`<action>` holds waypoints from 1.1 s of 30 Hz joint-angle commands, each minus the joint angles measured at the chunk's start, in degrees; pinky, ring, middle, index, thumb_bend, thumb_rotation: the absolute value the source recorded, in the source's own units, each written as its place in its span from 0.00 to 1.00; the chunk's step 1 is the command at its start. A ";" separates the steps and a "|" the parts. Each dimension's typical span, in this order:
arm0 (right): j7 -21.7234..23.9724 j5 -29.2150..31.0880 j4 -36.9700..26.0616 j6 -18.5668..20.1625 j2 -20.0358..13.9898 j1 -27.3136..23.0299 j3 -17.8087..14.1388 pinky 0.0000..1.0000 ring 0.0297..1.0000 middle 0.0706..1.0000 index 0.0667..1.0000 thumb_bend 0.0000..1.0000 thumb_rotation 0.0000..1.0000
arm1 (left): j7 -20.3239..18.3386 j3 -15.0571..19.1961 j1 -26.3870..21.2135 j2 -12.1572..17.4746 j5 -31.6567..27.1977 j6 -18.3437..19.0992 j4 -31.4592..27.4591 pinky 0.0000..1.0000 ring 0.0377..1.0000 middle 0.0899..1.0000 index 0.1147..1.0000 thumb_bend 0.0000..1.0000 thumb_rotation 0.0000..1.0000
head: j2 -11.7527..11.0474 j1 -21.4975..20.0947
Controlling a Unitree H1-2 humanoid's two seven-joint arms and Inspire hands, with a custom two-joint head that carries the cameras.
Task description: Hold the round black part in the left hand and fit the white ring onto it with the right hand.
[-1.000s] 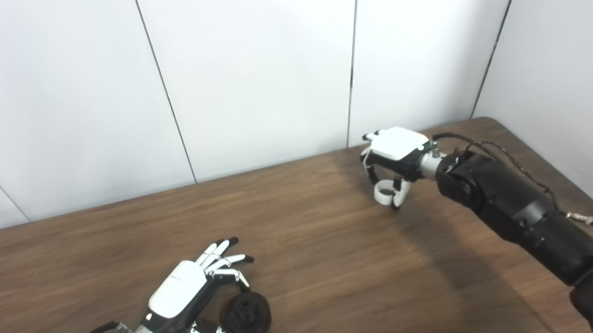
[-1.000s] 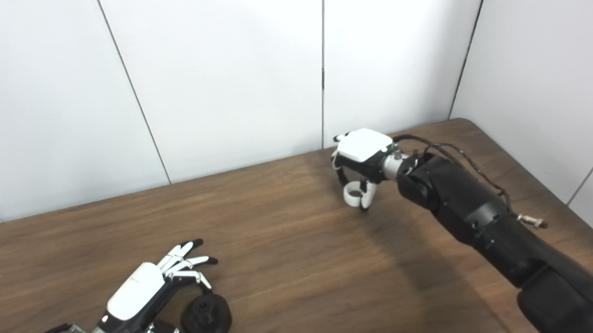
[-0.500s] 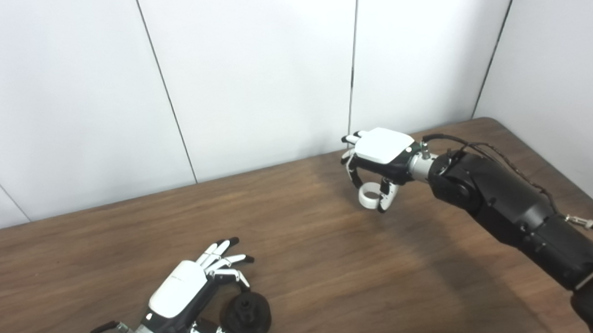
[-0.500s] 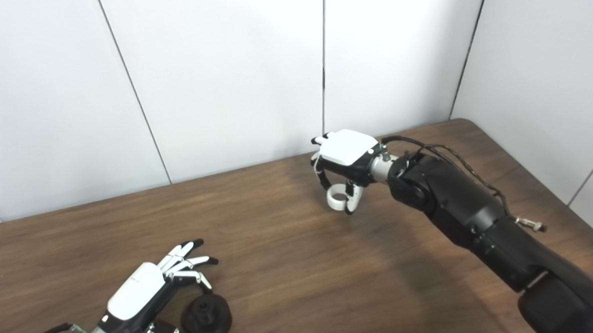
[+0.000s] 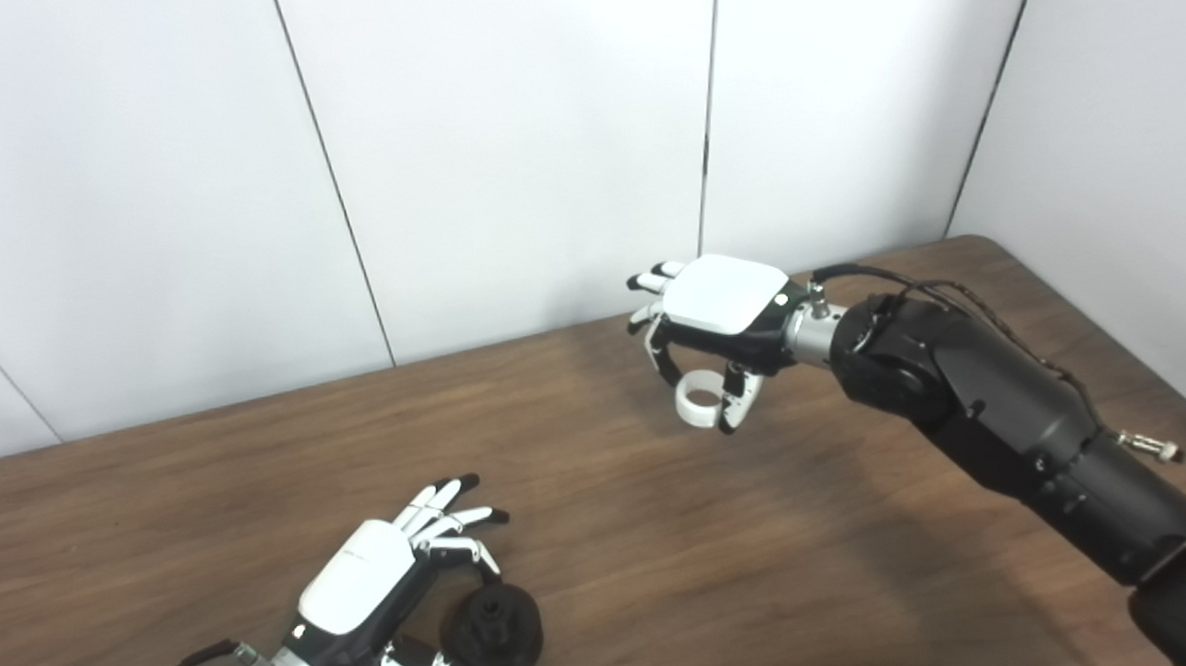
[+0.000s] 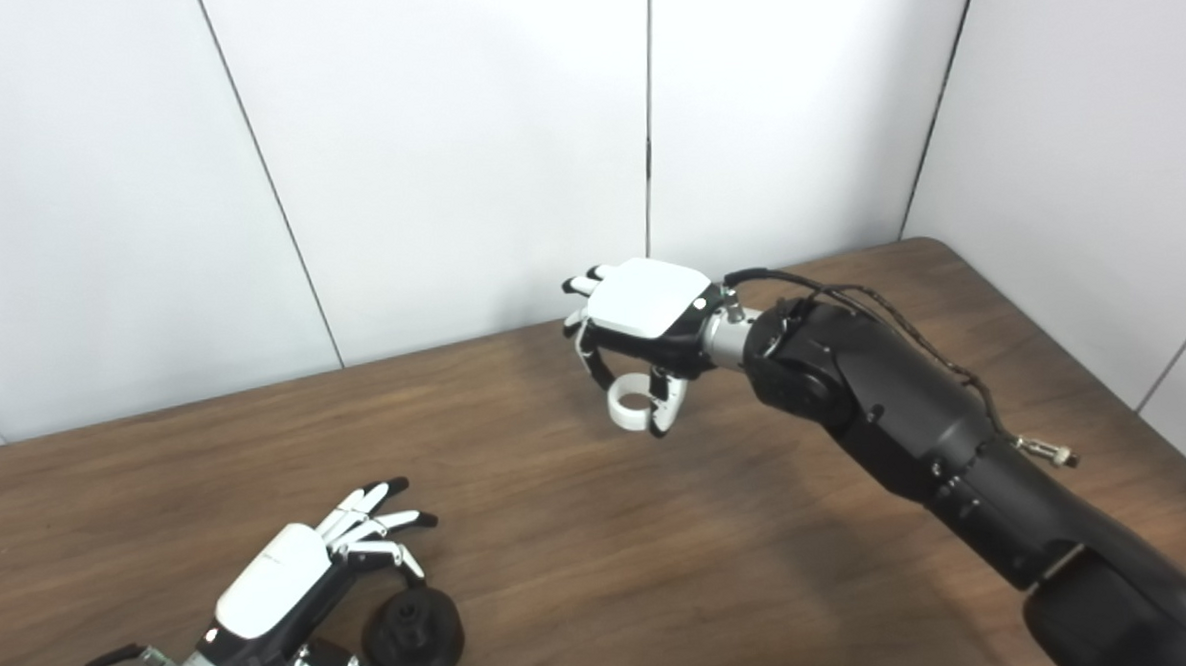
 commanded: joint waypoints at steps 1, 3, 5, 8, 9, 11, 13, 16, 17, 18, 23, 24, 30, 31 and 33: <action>-0.31 1.53 -3.43 -1.58 -0.82 -2.21 -1.80 1.00 1.00 0.84 0.44 0.53 0.14 | -2.46 -0.91 1.51 0.45 2.15 0.40 2.19 1.00 1.00 0.84 0.41 0.53 0.06 | 0.27 0.26; 0.21 2.44 -5.10 -2.18 -0.53 -1.98 -1.97 1.00 1.00 0.83 0.44 0.53 0.14 | -2.26 -0.96 1.43 0.23 2.09 0.40 2.53 1.00 1.00 0.84 0.41 0.53 0.06 | 0.37 0.72; 0.76 3.17 -6.71 -2.65 -0.19 -1.73 -2.12 1.00 1.00 0.83 0.44 0.53 0.14 | -2.16 -1.02 1.34 0.04 2.13 0.40 2.75 1.00 1.00 0.84 0.41 0.53 0.06 | 0.48 1.18; 2.15 4.44 -9.95 -3.48 0.78 -1.28 -1.94 1.00 1.00 0.83 0.44 0.53 0.14 | -2.62 -0.70 1.47 -0.32 2.30 0.41 2.72 1.00 1.00 0.84 0.41 0.53 0.06 | 0.71 2.07; 2.62 4.86 -10.85 -3.62 1.13 -1.19 -1.87 1.00 1.00 0.83 0.44 0.53 0.14 | -2.94 -0.60 1.52 -0.39 2.22 0.41 2.67 1.00 1.00 0.84 0.41 0.53 0.06 | 0.76 2.18; 2.68 5.79 -11.82 -4.48 1.73 -1.07 -1.90 1.00 1.00 0.83 0.44 0.53 0.14 | -3.52 -0.36 1.64 -0.52 2.03 0.41 2.56 1.00 1.00 0.84 0.41 0.53 0.06 | 0.94 2.58; 2.99 6.64 -12.93 -5.18 2.65 -1.00 -1.95 1.00 1.00 0.83 0.44 0.53 0.14 | -4.00 -0.12 1.76 -0.64 2.11 0.42 2.38 1.00 1.00 0.85 0.41 0.53 0.06 | 1.11 3.16; 4.21 7.60 -14.61 -5.21 3.92 -0.90 -2.09 1.00 1.00 0.84 0.44 0.53 0.14 | -4.65 0.37 1.96 -0.86 2.41 0.42 2.24 1.00 1.00 0.85 0.41 0.53 0.06 | 1.21 3.87; 4.47 7.86 -14.99 -5.23 4.24 -0.85 -2.17 1.00 1.00 0.84 0.44 0.53 0.14 | -4.78 0.48 2.01 -0.94 2.45 0.42 2.26 1.00 1.00 0.85 0.41 0.53 0.06 | 1.29 4.05; 4.84 8.21 -15.54 -5.25 4.63 -0.83 -2.12 1.00 1.00 0.84 0.44 0.53 0.14 | -4.89 0.60 2.06 -1.01 2.53 0.43 2.27 1.00 1.00 0.85 0.41 0.53 0.06 | 1.32 4.29; 5.22 9.45 -17.81 -5.73 6.63 -0.29 -2.13 1.00 1.00 0.83 0.44 0.53 0.14 | -5.61 1.58 2.43 -1.54 3.16 0.41 2.06 1.00 1.00 0.85 0.41 0.53 0.06 | 1.66 5.61; 5.49 9.63 -18.26 -5.73 6.90 -0.17 -2.13 1.00 1.00 0.83 0.44 0.53 0.14 | -5.82 1.79 2.49 -1.68 3.28 0.41 2.01 1.00 1.00 0.85 0.41 0.53 0.06 | 1.74 6.26; 5.31 10.92 -19.39 -7.96 8.86 0.69 -1.81 1.00 1.00 0.83 0.44 0.53 0.14 | -6.83 2.90 2.95 -2.22 3.64 0.41 1.43 1.00 1.00 0.85 0.41 0.53 0.06 | 2.02 8.38; 5.34 10.97 -19.40 -8.30 9.16 0.82 -1.78 1.00 1.00 0.84 0.44 0.53 0.14 | -7.04 3.14 3.09 -2.31 3.72 0.42 1.27 1.00 1.00 0.85 0.41 0.53 0.06 | 2.11 8.86; 5.90 10.91 -19.62 -8.32 9.69 0.99 -1.65 1.00 1.00 0.85 0.44 0.53 0.14 | -7.35 3.55 3.34 -2.46 4.00 0.42 1.02 1.00 1.00 0.85 0.41 0.53 0.06 | 2.18 9.31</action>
